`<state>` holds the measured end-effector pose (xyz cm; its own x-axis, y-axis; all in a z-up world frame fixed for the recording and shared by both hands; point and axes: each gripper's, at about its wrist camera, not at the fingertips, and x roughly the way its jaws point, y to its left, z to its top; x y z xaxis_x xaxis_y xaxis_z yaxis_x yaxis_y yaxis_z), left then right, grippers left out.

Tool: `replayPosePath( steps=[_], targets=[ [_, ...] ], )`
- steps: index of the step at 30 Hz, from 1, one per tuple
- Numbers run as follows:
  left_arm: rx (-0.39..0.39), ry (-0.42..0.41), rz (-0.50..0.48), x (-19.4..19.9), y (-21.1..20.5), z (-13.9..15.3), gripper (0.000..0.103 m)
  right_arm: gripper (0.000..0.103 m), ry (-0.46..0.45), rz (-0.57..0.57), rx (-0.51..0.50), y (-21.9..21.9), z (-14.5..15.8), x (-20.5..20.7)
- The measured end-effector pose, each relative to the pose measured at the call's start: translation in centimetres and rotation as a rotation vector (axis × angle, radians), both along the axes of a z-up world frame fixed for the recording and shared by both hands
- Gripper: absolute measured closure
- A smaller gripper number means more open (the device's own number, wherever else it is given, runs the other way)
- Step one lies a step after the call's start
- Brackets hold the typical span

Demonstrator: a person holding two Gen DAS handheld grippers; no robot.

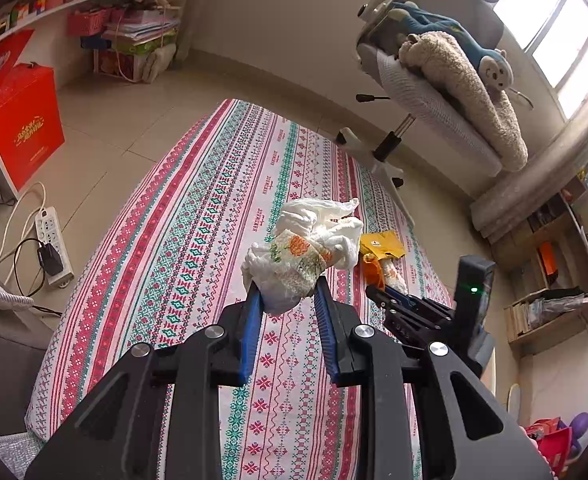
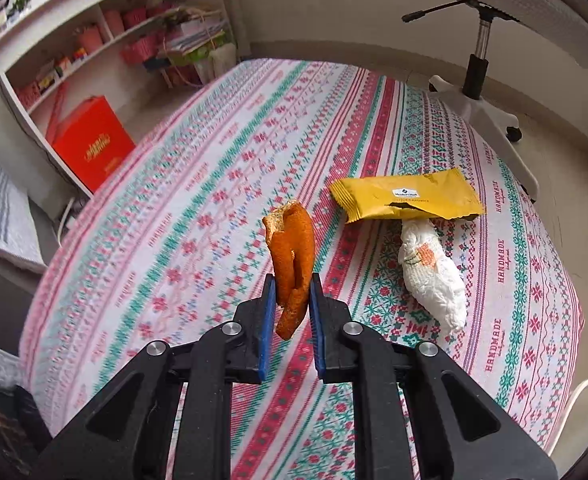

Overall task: Collect trash
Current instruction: 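Grasp the second orange peel with the right gripper while the left gripper holds the tissue, then carry the peel and tissue over the white bin while opening both grippers to drop them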

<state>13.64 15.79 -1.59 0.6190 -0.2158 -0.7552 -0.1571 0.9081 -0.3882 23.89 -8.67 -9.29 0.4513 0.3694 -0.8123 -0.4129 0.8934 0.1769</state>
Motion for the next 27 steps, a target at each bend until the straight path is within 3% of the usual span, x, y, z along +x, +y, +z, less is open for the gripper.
replayPosePath(
  steps=[10, 19, 27],
  targets=[
    [0.022, -0.060, -0.020, -0.9, -1.6, 0.8, 0.076, 0.088, -0.088, -0.030, 0.096, -1.9, 7.1, -5.0],
    [0.064, -0.097, -0.048, -0.5, -4.5, 0.4, 0.076, 0.088, -0.185, -0.090, 0.066, -6.7, 8.6, -8.3],
    [0.138, -0.177, -0.131, -0.4, -9.0, 0.5, 0.076, 0.088, -0.225, -0.251, 0.116, -13.5, 9.6, -9.4]
  ],
)
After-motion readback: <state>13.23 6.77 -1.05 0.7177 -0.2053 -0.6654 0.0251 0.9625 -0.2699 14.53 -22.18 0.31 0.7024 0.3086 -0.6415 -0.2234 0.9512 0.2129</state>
